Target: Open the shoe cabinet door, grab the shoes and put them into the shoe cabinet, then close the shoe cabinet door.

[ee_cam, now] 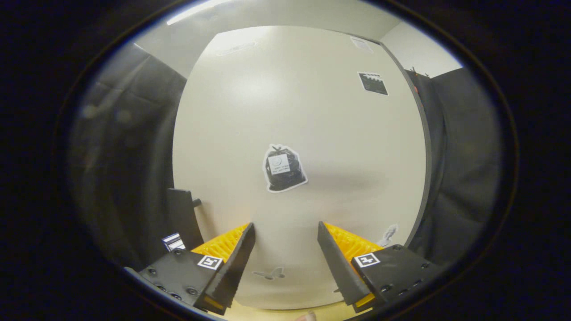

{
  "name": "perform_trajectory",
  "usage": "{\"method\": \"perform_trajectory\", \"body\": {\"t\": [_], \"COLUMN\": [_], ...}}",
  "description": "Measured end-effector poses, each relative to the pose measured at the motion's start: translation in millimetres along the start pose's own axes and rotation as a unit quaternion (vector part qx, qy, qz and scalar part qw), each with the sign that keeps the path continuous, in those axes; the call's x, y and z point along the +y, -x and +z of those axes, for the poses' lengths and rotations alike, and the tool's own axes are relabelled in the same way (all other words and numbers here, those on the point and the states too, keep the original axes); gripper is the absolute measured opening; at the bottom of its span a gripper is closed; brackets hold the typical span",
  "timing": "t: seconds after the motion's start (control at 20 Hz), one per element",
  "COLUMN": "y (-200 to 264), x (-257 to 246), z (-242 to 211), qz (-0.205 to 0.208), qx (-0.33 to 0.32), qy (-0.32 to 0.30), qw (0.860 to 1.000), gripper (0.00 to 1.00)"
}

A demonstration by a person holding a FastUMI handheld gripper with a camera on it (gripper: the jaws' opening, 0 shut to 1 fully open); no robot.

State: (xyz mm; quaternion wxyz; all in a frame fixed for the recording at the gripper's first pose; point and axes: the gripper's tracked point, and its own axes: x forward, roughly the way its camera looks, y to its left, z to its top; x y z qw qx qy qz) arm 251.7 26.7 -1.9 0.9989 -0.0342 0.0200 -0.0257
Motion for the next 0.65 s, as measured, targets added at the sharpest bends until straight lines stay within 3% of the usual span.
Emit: {"method": "perform_trajectory", "body": {"t": [0.65], "y": [-5.4], "x": [3.6], "z": [-2.5], "qz": [-0.023], "qx": [-0.007], "qy": [0.002], "qw": [1.0], "gripper": [0.93]}}
